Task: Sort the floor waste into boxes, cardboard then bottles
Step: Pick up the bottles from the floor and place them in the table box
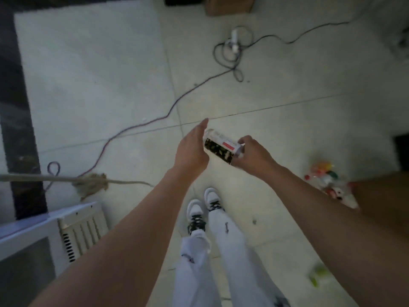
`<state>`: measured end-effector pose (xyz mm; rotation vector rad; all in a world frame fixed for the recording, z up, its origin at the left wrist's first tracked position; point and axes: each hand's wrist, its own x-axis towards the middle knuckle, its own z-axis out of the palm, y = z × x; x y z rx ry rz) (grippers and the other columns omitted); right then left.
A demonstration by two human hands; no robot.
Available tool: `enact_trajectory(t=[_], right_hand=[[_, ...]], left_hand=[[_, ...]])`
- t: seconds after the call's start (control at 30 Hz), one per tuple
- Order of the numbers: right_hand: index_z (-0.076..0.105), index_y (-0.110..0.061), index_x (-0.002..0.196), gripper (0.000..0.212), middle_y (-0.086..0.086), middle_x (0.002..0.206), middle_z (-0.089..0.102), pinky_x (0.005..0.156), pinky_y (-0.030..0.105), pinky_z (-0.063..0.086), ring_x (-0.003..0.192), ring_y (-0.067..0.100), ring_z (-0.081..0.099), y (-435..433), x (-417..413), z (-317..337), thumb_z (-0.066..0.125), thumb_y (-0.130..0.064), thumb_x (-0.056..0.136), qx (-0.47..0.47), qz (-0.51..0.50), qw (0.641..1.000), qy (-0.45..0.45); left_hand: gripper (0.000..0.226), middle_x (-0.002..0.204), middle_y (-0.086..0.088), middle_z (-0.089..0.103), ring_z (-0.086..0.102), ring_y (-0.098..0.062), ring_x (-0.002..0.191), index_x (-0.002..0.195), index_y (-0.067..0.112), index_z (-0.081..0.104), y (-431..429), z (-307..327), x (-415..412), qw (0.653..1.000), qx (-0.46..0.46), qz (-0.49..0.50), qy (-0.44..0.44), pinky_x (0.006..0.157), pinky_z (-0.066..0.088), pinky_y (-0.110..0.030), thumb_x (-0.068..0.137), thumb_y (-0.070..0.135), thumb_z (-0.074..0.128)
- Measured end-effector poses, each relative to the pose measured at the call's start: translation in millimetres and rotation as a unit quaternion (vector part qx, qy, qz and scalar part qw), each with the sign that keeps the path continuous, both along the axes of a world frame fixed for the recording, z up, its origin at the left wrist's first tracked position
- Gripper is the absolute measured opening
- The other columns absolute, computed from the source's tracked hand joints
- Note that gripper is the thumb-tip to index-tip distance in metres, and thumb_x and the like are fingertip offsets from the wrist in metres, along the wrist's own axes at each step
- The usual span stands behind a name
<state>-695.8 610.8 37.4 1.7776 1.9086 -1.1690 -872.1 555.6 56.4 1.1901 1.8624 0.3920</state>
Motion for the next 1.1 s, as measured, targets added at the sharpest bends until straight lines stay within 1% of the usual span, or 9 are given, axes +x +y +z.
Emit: enact_trajectory(t=[0.2,0.3,0.47,0.57,0.67,0.77,0.83,0.93,1.1], right_hand=[[0.038,-0.021,0.139,0.068,0.004,0.13,0.056,0.093,0.039,0.046,0.115,0.026,0.056,-35,133,218,0.07,-0.029,0.079,0.096,-0.001,0.994,-0.05],[0.033,-0.021,0.143,0.072,0.002,0.132,0.056,0.091,0.037,0.043,0.118,0.026,0.056,-72,199,274,0.068,-0.034,0.081,0.132,-0.003,0.988,-0.075],[0.037,-0.019,0.134,0.059,0.006,0.123,0.06,0.091,0.04,0.044,0.113,0.029,0.058,-136,321,324,0.062,-0.024,0.081,0.173,-0.092,0.972,-0.129],[0.038,-0.021,0.133,0.056,0.007,0.124,0.06,0.097,0.04,0.04,0.117,0.029,0.056,-175,400,335,0.059,-0.019,0.082,0.177,-0.155,0.962,-0.136],[0.038,-0.024,0.142,0.06,0.001,0.143,0.047,0.118,0.041,0.017,0.137,0.022,0.038,-219,483,343,0.06,-0.019,0.086,0.232,-0.245,0.932,-0.131],[0.052,-0.018,0.134,0.047,0.003,0.138,0.052,0.116,0.041,0.029,0.133,0.021,0.043,-275,564,348,0.059,-0.015,0.087,0.305,-0.42,0.853,-0.064],[0.062,-0.013,0.111,0.021,0.006,0.113,0.065,0.094,0.041,0.05,0.108,0.025,0.06,-313,613,346,0.055,-0.016,0.091,0.288,-0.591,0.754,0.008],[0.068,-0.019,0.091,0.013,0.003,0.09,0.07,0.075,0.04,0.053,0.088,0.024,0.066,-357,665,346,0.064,-0.031,0.091,0.21,-0.743,0.616,0.156],[0.067,-0.028,0.084,0.017,0.016,0.1,0.071,0.091,0.043,0.054,0.087,0.022,0.065,-391,719,349,0.061,-0.042,0.093,0.19,-0.772,0.555,0.245]], left_hand=[[0.093,0.155,-0.002,0.033,0.023,-0.02,0.146,0.153,0.028,0.016,29,178,140,0.938,0.061,-0.327,0.098,0.119,0.017,-0.038,0.078,0.03,0.071],[0.105,0.152,0.006,0.037,0.03,-0.017,0.143,0.152,0.033,0.016,19,223,221,0.901,0.072,-0.414,0.11,0.117,0.022,-0.038,0.069,0.051,0.077],[0.097,0.137,0.003,0.051,0.05,-0.022,0.127,0.144,0.031,0.027,-28,256,357,0.821,0.076,-0.551,0.13,0.102,0.039,-0.037,0.064,0.055,0.075],[0.08,0.129,-0.002,0.057,0.056,-0.025,0.118,0.136,0.024,0.038,-57,269,442,0.818,0.085,-0.555,0.123,0.095,0.045,-0.037,0.068,0.044,0.076],[0.077,0.123,-0.002,0.06,0.059,-0.026,0.112,0.13,0.023,0.042,-86,276,528,0.862,0.011,-0.503,0.059,0.092,0.048,-0.038,0.066,0.044,0.079],[0.077,0.115,0.0,0.058,0.06,-0.024,0.107,0.127,0.019,0.043,-121,270,614,0.891,-0.075,-0.447,-0.009,0.092,0.05,-0.037,0.065,0.043,0.082],[0.078,0.118,0.0,0.055,0.056,-0.02,0.105,0.134,0.016,0.042,-146,269,668,0.889,-0.12,-0.441,-0.043,0.087,0.049,-0.033,0.071,0.039,0.082],[0.079,0.124,0.0,0.058,0.056,-0.016,0.1,0.137,0.015,0.044,-176,281,730,0.869,-0.17,-0.457,-0.085,0.081,0.046,-0.03,0.073,0.043,0.082],[0.08,0.113,0.001,0.064,0.063,-0.018,0.098,0.123,0.02,0.05,-200,295,804,0.859,-0.164,-0.474,-0.102,0.085,0.054,-0.037,0.06,0.056,0.083]])
